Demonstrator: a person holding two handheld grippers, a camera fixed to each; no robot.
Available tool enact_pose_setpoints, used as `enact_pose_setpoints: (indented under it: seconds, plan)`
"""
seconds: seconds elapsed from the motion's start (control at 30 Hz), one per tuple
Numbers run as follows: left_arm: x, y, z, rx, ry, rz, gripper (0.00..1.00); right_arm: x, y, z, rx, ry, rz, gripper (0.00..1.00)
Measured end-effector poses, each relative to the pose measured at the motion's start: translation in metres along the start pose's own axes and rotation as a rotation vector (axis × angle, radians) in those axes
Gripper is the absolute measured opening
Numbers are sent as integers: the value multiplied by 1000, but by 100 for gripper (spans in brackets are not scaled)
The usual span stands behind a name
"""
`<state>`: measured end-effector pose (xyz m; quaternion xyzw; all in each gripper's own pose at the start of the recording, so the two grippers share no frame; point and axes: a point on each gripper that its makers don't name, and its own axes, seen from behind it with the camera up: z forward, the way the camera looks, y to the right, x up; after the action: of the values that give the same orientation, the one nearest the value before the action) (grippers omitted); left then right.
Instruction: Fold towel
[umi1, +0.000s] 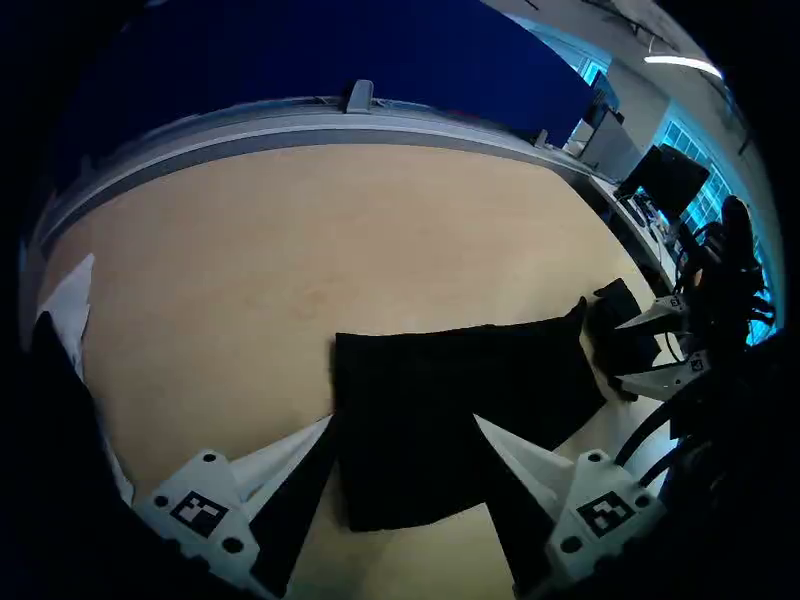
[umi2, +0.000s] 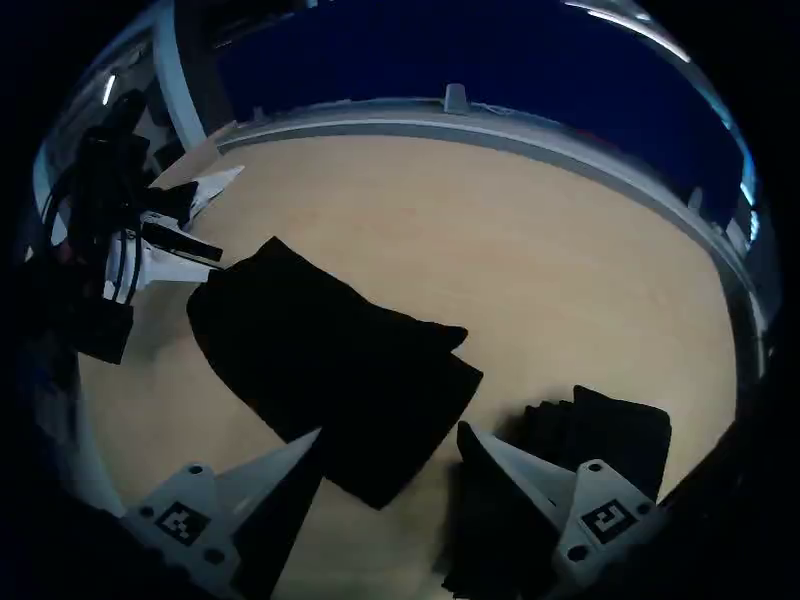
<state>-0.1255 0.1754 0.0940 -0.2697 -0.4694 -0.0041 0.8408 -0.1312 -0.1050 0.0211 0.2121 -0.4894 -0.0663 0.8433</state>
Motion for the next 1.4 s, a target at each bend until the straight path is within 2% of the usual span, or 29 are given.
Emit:
enact_pose_setpoints:
  seconds: [0.07,0.2,0.5,0.77,1.0,1.4]
  plan:
    - [0,-2,-2,4,8,-4,91,-1,-1,-2,1,3,0,96]
    - [0,-5,-7,15,25,-10,92,-4,-3,-6,1,7,-1,100]
    - [-1,-6,-17,29,59,-19,92,-6,-6,-8,7,4,-1,100]
    - [0,-17,-28,104,116,-5,92,-8,-11,-8,17,-5,-22,100]
    - [-12,-25,-50,184,159,-14,92,-10,-17,-8,35,-13,-40,100]
    - [-60,-46,-105,310,213,-129,92,-30,-28,-10,77,-66,-114,100]
